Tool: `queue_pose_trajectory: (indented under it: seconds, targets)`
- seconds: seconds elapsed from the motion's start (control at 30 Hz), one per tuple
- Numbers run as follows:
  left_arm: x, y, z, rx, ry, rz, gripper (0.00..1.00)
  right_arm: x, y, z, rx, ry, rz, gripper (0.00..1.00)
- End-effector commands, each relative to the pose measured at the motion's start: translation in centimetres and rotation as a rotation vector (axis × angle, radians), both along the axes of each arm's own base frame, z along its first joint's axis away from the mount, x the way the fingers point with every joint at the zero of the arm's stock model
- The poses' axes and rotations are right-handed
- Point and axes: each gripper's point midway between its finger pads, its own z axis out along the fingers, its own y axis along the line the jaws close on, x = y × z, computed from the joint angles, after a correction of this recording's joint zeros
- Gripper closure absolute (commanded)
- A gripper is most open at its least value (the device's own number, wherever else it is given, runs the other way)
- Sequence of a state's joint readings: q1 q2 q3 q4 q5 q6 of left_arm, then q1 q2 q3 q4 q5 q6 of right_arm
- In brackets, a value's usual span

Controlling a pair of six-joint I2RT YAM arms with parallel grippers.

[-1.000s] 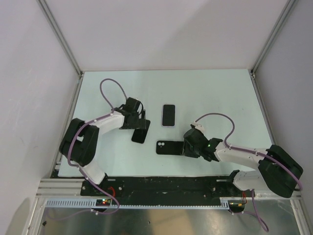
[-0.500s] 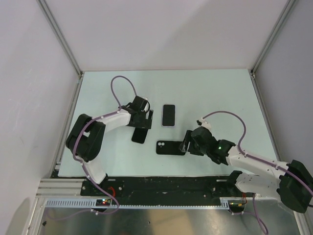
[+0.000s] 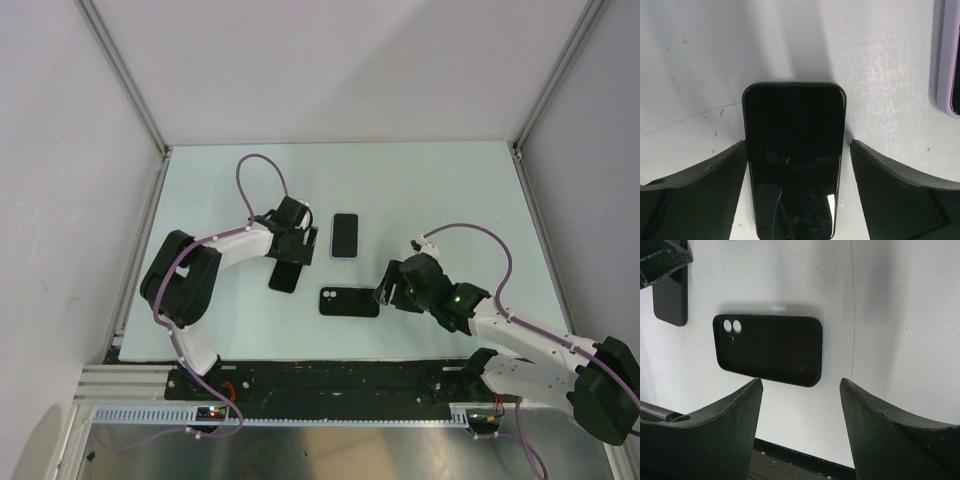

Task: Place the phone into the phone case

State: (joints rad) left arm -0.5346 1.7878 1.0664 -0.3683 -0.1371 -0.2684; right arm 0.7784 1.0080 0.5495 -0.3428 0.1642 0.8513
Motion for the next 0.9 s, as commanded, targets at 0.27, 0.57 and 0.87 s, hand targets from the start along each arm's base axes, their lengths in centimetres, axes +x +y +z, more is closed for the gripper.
queue_pose_trajectory:
  seconds: [0.27, 0.57, 0.87]
  targets:
    - [-1.4, 0.5, -2.2, 0.132, 0.051, -0.066, 0.45, 2.6, 0.8, 2.9, 0.094, -0.084, 0.068, 0.31]
    - [-1.4, -2.4, 0.7, 0.032, -0.018, -0.192, 0.62, 7.1, 3.9, 4.5, 0.21, -0.066, 0.172, 0.31]
    - [-2.8, -5.6, 2.4, -0.058, -0.057, -0.33, 0.64, 10.7, 7.3, 3.9, 0.347, 0.01, 0.262, 0.36]
